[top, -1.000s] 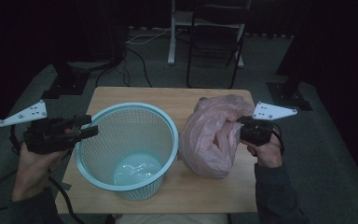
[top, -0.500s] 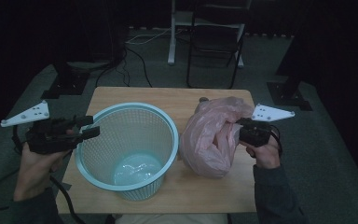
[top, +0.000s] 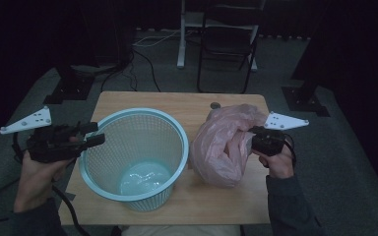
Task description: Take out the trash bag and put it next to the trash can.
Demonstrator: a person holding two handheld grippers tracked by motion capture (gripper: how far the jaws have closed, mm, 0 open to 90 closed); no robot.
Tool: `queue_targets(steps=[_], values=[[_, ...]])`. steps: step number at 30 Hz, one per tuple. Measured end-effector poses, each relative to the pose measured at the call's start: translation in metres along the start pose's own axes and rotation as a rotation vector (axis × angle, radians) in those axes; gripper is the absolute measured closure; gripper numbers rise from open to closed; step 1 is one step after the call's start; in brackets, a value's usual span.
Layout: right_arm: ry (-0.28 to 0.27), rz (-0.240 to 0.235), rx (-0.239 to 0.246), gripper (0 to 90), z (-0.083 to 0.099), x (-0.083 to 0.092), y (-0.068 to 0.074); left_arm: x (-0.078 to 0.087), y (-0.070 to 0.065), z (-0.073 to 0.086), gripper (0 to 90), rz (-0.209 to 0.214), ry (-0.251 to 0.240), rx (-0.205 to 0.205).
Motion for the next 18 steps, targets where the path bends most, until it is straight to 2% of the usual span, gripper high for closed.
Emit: queue_targets(steps=[18], values=[[0.019,0.03,-0.068,88.9,0.021,-0.01,-0.022,0.001,0.002,0.001,45.4,-0.003,-0.002,0.007]])
Point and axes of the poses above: each handheld gripper's, and its own axes: x roughly backward along the jaws, z roughly out of its underside, y roughly to its left, the point moved 8 cm from there along -x, roughly forward along the jaws, and after that the axes turned 1 degree about z, right-handed, at the moved point
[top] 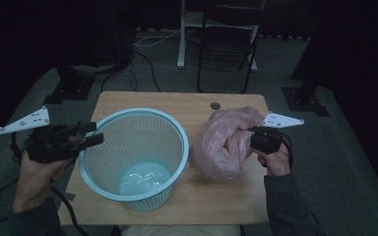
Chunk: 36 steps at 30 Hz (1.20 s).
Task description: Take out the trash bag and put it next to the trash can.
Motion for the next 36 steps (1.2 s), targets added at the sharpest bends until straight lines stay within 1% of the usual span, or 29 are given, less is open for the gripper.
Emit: queue_targets(steps=[4,7,10,12,13,17,23,25,27,28,31,34,36], values=[[0.017,0.013,-0.001,88.8,0.01,-0.01,-0.004,-0.001,0.0,0.0,45.4,0.001,0.004,-0.003],[0.045,0.016,-0.006,88.8,0.02,-0.02,-0.007,-0.001,0.0,0.0,45.4,0.002,0.005,-0.003],[0.089,0.03,-0.018,88.7,0.033,-0.031,-0.011,-0.001,0.0,0.0,45.4,0.001,0.002,-0.001],[0.099,0.021,-0.035,88.7,0.039,-0.036,-0.014,0.0,0.001,0.001,45.4,0.0,0.002,0.0],[0.105,0.018,-0.044,88.6,0.041,-0.038,-0.014,0.0,0.001,0.001,45.4,0.001,0.001,0.001],[0.124,0.013,-0.048,88.3,0.047,-0.042,-0.015,-0.002,0.0,0.001,45.4,0.003,0.005,0.002],[0.149,0.004,-0.041,87.6,0.052,-0.047,-0.013,-0.003,0.0,0.001,45.4,0.005,0.009,-0.001],[0.168,-0.001,-0.038,86.6,0.055,-0.05,-0.011,-0.003,0.0,0.001,45.3,0.005,0.01,0.0],[0.189,-0.009,-0.035,83.5,0.058,-0.052,-0.01,-0.003,0.0,0.001,45.4,0.003,0.01,0.001],[0.201,-0.015,-0.033,80.6,0.06,-0.054,-0.01,-0.003,0.0,0.001,45.4,0.002,0.009,0.002],[0.24,-0.027,-0.024,67.2,0.064,-0.055,-0.009,-0.002,0.0,0.001,45.3,0.003,0.007,0.003],[0.259,-0.028,-0.033,54.2,0.064,-0.053,-0.01,-0.002,0.001,0.001,45.3,0.002,0.006,0.004],[0.273,-0.029,-0.026,48.0,0.063,-0.05,-0.011,-0.002,0.0,0.001,45.3,0.003,0.006,0.004]])
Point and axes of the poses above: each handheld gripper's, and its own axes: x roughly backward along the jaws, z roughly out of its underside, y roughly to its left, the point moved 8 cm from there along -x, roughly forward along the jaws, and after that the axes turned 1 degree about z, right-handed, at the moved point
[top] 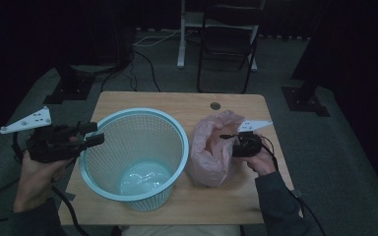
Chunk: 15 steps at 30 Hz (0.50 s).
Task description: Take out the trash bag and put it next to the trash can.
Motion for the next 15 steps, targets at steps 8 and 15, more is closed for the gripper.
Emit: queue_targets(steps=[8,15], values=[[0.05,-0.006,0.03,31.3,0.002,0.013,0.0,0.0,0.0,0.0,45.3,0.0,0.003,0.0],[0.073,-0.026,0.086,20.9,0.001,0.027,0.005,0.0,0.0,0.0,45.3,0.0,0.004,0.002]])
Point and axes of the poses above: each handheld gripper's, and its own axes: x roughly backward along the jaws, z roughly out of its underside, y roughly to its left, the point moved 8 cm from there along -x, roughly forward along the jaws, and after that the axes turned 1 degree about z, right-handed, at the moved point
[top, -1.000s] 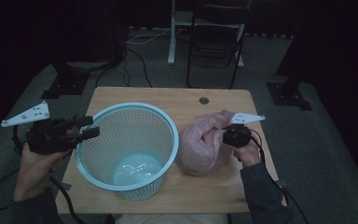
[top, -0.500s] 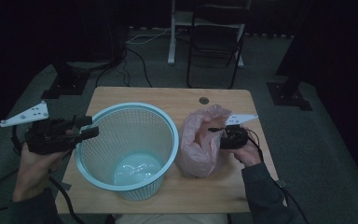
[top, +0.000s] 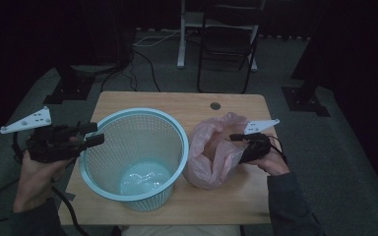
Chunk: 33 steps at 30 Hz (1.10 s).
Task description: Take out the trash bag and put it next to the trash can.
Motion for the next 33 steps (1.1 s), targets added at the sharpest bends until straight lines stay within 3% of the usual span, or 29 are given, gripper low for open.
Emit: queue_targets(steps=[19,33], values=[[-0.077,0.038,0.052,18.2,-0.01,0.045,0.001,-0.001,-0.001,0.0,45.3,0.004,0.006,-0.001],[-0.152,0.023,0.07,17.4,-0.023,0.059,0.01,-0.002,-0.001,0.001,45.3,0.005,0.007,0.001]])
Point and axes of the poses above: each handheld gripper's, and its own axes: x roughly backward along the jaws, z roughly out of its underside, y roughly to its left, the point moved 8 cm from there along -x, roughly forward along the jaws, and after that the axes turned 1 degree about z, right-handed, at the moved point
